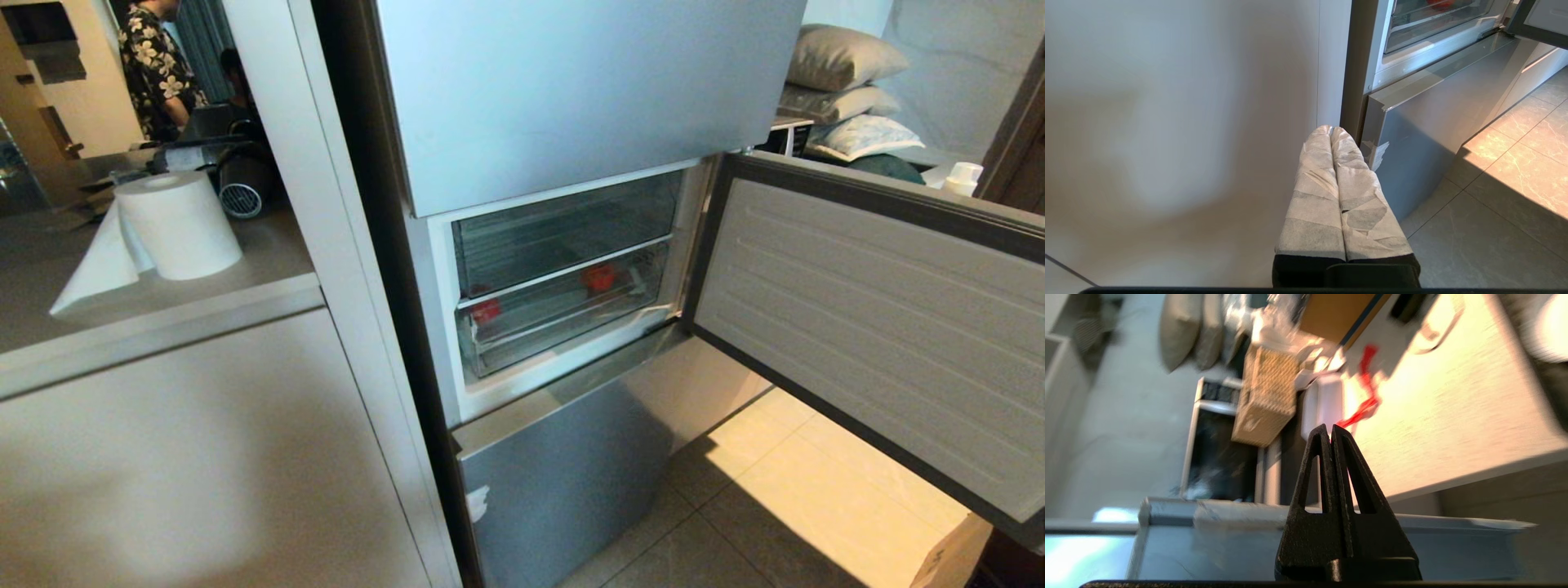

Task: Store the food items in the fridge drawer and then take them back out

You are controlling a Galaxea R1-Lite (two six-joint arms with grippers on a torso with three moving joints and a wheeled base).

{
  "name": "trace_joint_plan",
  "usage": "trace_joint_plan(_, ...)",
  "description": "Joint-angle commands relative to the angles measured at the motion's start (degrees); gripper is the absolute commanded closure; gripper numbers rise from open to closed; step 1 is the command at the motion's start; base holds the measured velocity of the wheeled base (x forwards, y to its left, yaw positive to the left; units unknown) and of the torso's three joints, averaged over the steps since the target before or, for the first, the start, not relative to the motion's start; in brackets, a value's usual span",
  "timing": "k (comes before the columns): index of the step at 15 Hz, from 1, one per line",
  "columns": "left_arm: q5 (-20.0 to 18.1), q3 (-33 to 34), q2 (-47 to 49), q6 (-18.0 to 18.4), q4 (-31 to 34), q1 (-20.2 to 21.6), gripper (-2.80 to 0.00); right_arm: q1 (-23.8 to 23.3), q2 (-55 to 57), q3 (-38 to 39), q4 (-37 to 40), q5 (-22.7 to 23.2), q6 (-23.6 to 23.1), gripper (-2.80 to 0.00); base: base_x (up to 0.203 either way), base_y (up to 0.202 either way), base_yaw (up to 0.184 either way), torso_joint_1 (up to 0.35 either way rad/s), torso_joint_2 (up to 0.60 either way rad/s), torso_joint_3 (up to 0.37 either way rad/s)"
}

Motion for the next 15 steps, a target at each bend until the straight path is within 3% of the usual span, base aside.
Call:
trace_joint_plan(1, 0.00, 0.09, 0.02, -0.04, -0.04, 0.02, 0.00, 2.31, 4.16, -3.54, -0.19, 1.41, 2.13, 0.00, 0.000, 0.000, 0.000, 0.000, 0.00, 0.000)
trace_joint_plan(8, 0.00, 0.09, 0.02, -0.04, -0.04, 0.02, 0.00, 12.87, 7.32, -4.20, 0.05, 2.30, 2.83, 0.00, 0.000, 0.000, 0.000, 0.000, 0.00, 0.000)
trace_joint_plan(11, 0.00, 0.09, 0.02, -0.04, -0.04, 0.02, 0.00, 13.28, 3.16, -0.83, 0.08, 4.11, 2.72, 0.00, 0.000, 0.000, 0.000, 0.000, 0.00, 0.000)
trace_joint_plan(15, 0.00, 0.09, 0.02, -0.04, -0.04, 0.02, 0.00, 12.80, -10.29, 8.13, 0.24, 8.78, 2.76, 0.00, 0.000, 0.000, 0.000, 0.000, 0.00, 0.000)
